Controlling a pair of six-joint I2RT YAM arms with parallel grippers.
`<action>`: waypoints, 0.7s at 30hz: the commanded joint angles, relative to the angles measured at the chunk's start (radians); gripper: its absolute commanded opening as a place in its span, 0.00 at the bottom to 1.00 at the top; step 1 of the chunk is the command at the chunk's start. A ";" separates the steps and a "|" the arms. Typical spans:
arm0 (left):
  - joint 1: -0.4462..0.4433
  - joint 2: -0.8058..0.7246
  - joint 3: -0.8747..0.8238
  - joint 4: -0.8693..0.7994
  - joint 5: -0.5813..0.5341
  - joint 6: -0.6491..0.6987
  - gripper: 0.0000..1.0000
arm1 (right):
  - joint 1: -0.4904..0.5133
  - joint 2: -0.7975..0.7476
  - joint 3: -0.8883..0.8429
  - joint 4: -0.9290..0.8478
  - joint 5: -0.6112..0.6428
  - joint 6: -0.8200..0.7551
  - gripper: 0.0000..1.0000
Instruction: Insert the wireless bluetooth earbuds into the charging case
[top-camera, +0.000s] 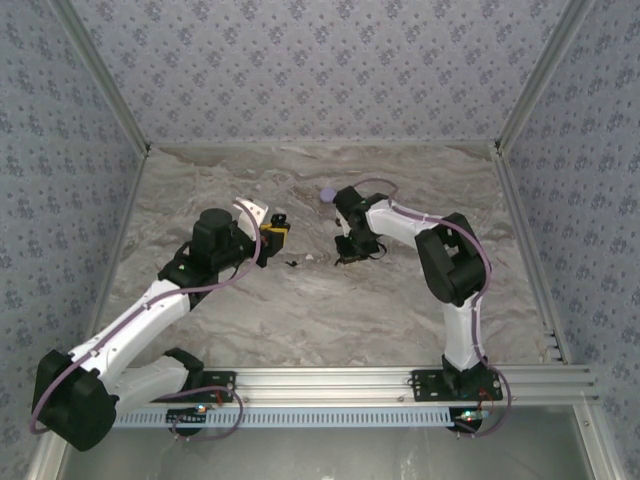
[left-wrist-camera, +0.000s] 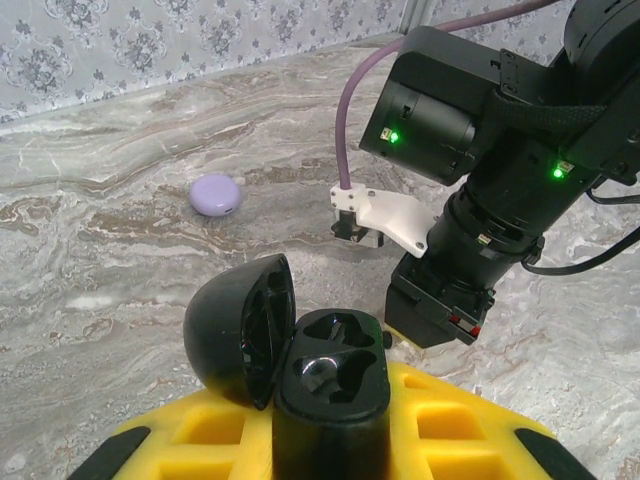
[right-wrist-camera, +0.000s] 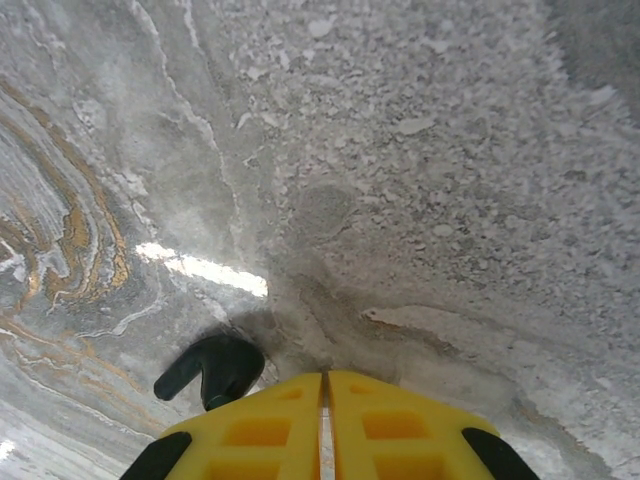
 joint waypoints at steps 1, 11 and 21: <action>0.000 0.001 0.038 0.008 -0.001 0.001 0.22 | 0.013 0.044 0.037 0.032 -0.010 0.015 0.11; 0.000 -0.005 0.034 0.008 -0.001 0.000 0.22 | 0.018 0.055 0.076 0.030 -0.027 0.002 0.11; 0.000 -0.011 0.036 0.002 -0.004 0.002 0.22 | 0.019 0.013 0.076 -0.007 0.056 0.003 0.13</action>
